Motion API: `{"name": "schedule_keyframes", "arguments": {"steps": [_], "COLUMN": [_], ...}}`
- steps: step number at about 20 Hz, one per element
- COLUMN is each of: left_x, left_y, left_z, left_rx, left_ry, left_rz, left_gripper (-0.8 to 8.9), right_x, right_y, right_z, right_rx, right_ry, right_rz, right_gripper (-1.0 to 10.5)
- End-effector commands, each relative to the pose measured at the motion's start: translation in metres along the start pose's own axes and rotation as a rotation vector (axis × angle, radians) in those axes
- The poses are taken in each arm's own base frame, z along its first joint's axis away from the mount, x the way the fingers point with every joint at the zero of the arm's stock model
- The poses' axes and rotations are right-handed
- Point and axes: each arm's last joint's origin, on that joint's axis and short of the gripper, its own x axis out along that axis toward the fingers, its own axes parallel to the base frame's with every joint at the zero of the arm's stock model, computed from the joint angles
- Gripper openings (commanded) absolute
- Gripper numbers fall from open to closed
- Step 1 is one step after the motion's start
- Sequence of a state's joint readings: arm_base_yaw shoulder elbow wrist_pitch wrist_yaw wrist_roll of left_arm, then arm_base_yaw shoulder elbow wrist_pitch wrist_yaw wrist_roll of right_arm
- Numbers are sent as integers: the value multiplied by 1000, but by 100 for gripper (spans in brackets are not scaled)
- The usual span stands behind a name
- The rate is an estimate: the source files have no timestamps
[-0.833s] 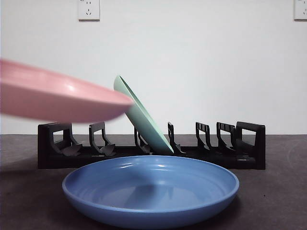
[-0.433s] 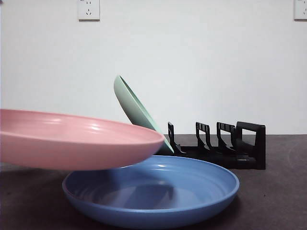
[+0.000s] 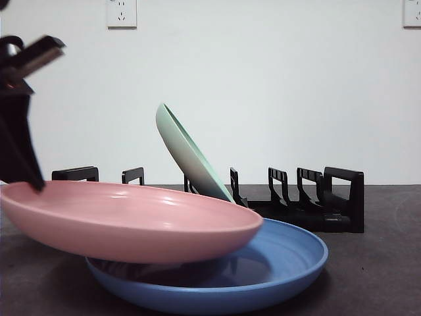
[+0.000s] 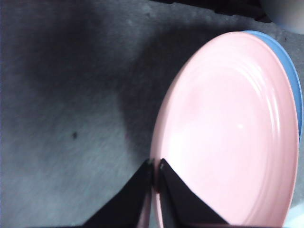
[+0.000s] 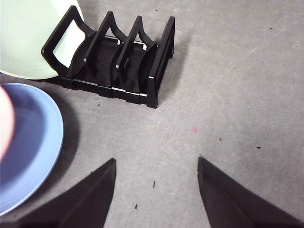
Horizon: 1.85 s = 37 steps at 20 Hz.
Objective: Place the plate
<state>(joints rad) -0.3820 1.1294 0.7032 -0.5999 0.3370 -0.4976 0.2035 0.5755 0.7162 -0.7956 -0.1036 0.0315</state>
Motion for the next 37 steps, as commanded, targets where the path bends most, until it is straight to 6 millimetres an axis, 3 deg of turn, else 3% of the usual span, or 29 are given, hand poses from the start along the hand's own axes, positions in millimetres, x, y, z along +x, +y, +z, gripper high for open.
{"name": "schedule_keyframes", "arguments": {"steps": [1, 16, 17, 19, 22, 25, 29, 32, 37], "left_x": [8, 48, 49, 49, 44, 12, -66, -115, -146], "left_y": [-6, -25, -26, -26, -25, -30, -27, -8, 3], "left_z": [5, 7, 7, 6, 6, 13, 16, 1, -33], "left_rx": [-4, 39, 42, 39, 28, 75, 189, 246, 272], "left_ry": [-7, -19, -16, -10, -8, -114, -301, -426, -488], "left_rz": [-27, -23, -24, -21, -16, -60, -34, 111, 203], "left_gripper": [8, 8, 26, 207, 252, 252, 252, 252, 251], "right_x": [0, 0, 0, 0, 0, 0, 0, 1, 9], "right_y": [0, 0, 0, 0, 0, 0, 0, 1, 3], "right_z": [1, 1, 1, 1, 0, -1, -2, -1, 5], "right_rx": [7, 7, 7, 7, 8, 9, 10, 11, 50], "right_ry": [-6, -4, -4, -4, 1, 10, 23, 24, 67], "right_rz": [2, 0, 0, 0, 1, 0, 2, 20, 99], "right_gripper": [270, 270, 270, 270, 270, 270, 270, 270, 270]}}
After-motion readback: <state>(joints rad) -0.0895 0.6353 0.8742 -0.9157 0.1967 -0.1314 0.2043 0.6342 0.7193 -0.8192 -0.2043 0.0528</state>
